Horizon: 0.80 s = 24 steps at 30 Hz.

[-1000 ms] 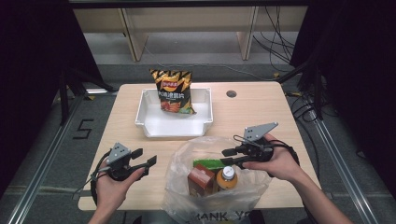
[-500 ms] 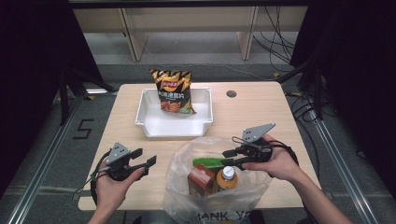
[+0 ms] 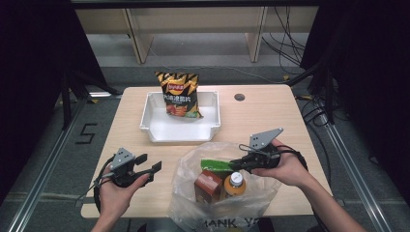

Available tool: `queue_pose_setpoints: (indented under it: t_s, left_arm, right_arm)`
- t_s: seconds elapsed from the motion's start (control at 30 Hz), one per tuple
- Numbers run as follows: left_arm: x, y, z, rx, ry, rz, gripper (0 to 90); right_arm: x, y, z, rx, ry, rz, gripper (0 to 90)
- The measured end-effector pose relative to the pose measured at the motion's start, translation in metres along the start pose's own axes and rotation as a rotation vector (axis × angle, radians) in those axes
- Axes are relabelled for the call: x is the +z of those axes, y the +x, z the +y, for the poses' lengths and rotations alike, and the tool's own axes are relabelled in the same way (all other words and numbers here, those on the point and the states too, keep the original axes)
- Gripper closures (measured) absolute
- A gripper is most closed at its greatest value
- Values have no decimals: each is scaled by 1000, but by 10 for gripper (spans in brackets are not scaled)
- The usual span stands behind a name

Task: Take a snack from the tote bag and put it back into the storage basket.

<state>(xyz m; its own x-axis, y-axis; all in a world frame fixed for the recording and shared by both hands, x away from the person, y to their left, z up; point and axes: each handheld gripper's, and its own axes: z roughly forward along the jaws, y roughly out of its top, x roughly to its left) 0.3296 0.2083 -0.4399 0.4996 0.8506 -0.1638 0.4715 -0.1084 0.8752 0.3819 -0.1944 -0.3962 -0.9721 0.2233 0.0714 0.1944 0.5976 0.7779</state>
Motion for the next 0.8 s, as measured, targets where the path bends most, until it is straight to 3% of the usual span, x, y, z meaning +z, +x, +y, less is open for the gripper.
queue_pose_setpoints:
  t_s: [0.03,0.33,0.77,0.8]
  left_arm:
    - [0,0,0,2,2,2,347]
    - [1,0,-1,-5,-1,-2,347]
    - [1,-1,-1,-3,-3,-1,348]
    - [1,-1,-1,-4,-3,0,348]
  right_arm:
    - [0,-1,1,-28,-3,-10,900]
    - [-3,0,5,-38,5,4,900]
    - [-16,-1,14,-58,-69,-31,900]
    - [-17,-1,15,-49,-71,-15,900]
